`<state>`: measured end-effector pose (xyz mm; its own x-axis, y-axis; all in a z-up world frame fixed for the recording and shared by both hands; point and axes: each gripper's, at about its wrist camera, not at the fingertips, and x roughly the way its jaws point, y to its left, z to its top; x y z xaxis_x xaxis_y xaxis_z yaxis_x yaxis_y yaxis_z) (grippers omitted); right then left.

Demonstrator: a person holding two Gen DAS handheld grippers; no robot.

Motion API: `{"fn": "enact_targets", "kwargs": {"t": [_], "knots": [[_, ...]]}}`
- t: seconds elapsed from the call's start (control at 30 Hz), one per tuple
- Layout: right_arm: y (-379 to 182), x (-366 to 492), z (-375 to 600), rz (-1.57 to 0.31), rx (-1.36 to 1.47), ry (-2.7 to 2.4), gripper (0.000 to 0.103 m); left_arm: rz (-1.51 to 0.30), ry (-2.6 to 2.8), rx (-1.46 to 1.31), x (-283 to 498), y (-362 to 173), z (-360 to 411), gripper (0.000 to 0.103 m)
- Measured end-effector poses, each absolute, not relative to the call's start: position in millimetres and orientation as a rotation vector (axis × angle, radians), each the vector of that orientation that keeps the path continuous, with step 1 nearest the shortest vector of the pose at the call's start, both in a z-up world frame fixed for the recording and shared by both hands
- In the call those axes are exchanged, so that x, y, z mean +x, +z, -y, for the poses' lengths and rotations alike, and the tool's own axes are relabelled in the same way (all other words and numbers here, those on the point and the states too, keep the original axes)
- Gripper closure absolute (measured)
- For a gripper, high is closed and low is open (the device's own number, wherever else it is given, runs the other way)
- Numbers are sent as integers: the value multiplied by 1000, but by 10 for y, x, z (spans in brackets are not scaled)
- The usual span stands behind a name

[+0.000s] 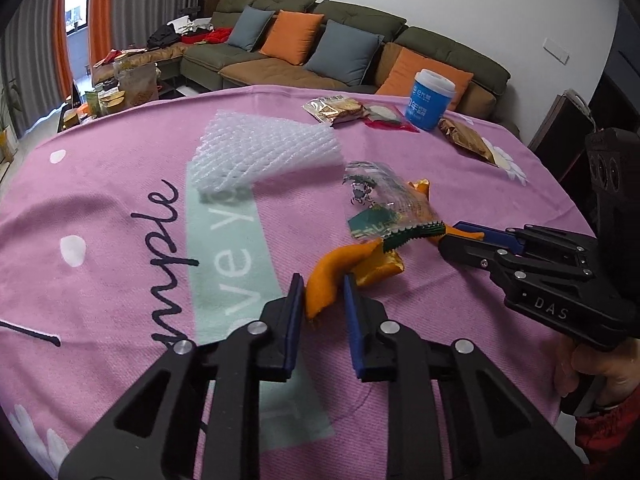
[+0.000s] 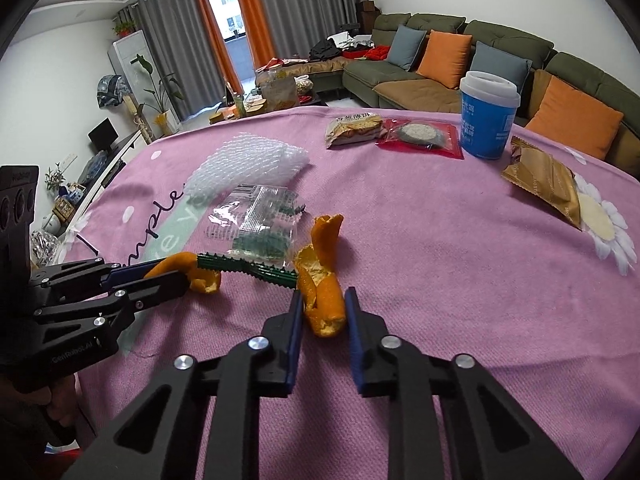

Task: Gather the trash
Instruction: 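Grasp an orange peel with the left tool while the right tool grasps another peel, then carry both orange peels over the teal bin and open both tools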

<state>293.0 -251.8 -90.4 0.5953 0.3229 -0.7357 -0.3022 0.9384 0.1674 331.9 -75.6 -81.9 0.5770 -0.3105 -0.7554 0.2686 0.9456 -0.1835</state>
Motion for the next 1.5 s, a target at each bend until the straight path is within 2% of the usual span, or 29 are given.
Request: {"fn": "enact_targets", "kwargs": {"t": [0.3, 0.77, 1.5], "knots": [[-879, 2883, 2551, -840, 31, 345, 88, -871, -355, -88, 3253, -780, 673, 94], [-446, 2473, 2636, -708, 17, 264, 88, -744, -302, -114, 2720, -401, 355, 94], [142, 1501, 1568, -528, -93, 493, 88, -523, -71, -174, 1147, 269, -677, 94]]}}
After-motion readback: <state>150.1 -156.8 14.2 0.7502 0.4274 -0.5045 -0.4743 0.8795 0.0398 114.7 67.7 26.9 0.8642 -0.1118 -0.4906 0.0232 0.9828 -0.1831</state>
